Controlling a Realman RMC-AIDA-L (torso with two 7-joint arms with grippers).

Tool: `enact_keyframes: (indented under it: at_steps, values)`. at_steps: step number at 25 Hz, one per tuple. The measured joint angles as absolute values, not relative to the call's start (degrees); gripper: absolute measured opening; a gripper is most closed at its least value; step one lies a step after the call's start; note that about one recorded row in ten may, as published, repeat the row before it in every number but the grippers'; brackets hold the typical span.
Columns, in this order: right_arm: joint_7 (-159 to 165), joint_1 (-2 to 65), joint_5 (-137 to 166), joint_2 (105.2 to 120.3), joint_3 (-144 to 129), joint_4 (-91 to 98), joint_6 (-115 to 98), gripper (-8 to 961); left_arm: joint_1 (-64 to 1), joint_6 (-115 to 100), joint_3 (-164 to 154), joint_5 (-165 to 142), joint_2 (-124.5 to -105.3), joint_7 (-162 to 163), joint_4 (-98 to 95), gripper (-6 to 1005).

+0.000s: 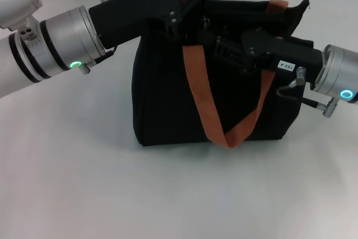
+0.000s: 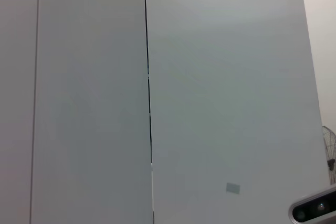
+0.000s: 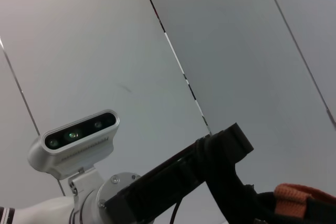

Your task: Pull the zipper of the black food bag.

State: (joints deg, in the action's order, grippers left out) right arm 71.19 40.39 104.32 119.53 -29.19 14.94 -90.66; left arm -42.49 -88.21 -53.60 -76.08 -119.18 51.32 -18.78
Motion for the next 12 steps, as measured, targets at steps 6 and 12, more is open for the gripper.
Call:
enact_keyframes:
  at_steps: [6, 12]
  values:
    - [70.7, 40.8, 104.4, 119.53, -29.2, 14.7, -90.2, 169, -42.4, -88.6, -53.6, -76.0, -119.18, 51.3, -18.8, 23]
    - [70.6, 40.9, 104.3, 119.53, -29.2, 14.4, -89.9, 58, -42.3, -89.4, -53.6, -76.0, -119.18, 51.3, -18.8, 24]
